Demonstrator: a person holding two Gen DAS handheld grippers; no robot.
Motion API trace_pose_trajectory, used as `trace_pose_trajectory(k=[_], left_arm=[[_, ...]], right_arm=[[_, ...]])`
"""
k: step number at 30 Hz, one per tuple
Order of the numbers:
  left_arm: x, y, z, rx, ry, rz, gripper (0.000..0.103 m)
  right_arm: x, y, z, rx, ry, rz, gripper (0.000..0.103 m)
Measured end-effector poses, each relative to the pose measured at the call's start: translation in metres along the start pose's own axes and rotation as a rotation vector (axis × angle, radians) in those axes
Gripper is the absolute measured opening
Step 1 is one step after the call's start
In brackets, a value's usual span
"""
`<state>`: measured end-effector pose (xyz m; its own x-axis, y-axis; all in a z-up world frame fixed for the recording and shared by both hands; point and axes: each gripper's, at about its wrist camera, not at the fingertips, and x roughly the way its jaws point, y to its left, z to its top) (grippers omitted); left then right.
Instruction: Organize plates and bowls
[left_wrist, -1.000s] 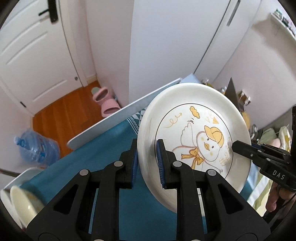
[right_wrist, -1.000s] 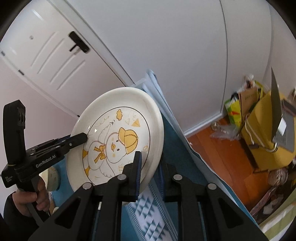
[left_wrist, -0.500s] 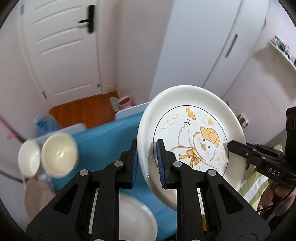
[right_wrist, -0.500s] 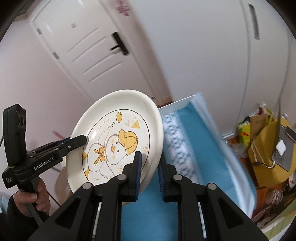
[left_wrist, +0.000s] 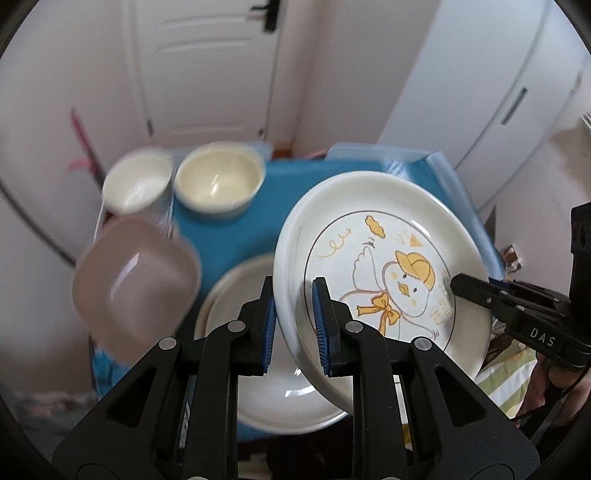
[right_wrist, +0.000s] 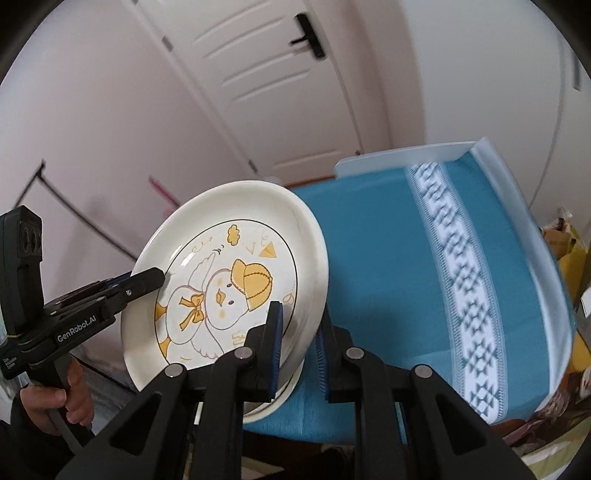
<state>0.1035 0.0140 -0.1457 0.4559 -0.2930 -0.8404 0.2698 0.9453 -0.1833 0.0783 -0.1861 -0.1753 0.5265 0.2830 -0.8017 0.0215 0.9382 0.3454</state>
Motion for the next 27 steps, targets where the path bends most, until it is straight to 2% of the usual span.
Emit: trace_pose_trajectory(k=[8, 15, 27], left_arm=[[0.048, 0.035, -0.052, -0.134, 0.119, 0.048, 0.017], [0.074, 0.036, -0.058, -0.135, 0.139, 0.077, 0.017], [0.093, 0.027, -0.060, -0.062, 0.168, 0.158, 0.017]], right_arm=[[0.055, 0.010, -0.027, -0.140, 0.103, -0.005, 0.016], [0.069, 0.009, -0.025, -0.165, 0.128, -0.011, 0.016], [0.074, 0.013, -0.020, -0.227, 0.138, -0.051, 0.016]])
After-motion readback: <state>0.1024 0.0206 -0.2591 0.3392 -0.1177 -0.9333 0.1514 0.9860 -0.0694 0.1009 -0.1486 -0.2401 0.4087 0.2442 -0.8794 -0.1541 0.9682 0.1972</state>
